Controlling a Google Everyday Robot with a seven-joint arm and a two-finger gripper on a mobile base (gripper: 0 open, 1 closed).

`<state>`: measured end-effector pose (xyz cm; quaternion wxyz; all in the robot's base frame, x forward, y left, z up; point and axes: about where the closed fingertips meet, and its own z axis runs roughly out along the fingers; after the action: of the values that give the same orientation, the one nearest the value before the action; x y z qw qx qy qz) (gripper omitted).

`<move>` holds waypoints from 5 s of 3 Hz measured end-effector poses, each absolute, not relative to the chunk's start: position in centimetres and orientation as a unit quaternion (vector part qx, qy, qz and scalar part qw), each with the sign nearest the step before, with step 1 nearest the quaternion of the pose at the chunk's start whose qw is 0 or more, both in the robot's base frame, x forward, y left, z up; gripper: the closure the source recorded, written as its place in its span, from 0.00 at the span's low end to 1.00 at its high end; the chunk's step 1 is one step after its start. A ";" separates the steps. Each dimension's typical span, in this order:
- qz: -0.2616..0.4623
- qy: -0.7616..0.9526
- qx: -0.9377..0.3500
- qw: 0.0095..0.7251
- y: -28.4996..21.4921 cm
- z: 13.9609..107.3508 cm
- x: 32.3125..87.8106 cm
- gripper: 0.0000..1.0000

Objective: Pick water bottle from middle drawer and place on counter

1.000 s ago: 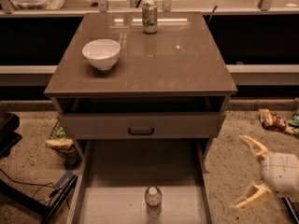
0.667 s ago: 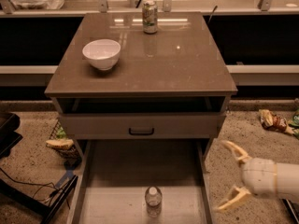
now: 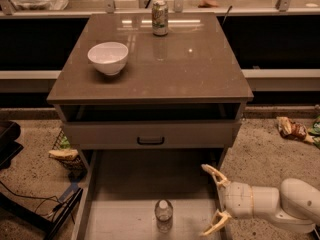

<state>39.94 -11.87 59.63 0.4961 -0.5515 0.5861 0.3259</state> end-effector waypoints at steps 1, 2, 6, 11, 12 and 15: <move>0.350 0.565 -0.557 0.499 -8.8 56.0 39.7 0.00; 0.376 0.555 -0.559 0.488 -5.1 52.7 39.8 0.00; 0.422 0.552 -0.556 0.456 0.8 47.9 38.7 0.41; 0.446 0.580 -0.441 0.520 -4.4 68.0 46.6 1.00; 0.436 0.596 -0.400 0.542 -7.5 74.5 49.8 1.00; 0.416 0.595 -0.361 0.585 -11.5 86.1 53.9 1.00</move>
Offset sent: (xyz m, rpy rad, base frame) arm 0.0028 0.0894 -0.0942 0.0717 0.0461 0.1204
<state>53.88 -11.46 86.08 0.5851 -0.3609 0.5954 0.4157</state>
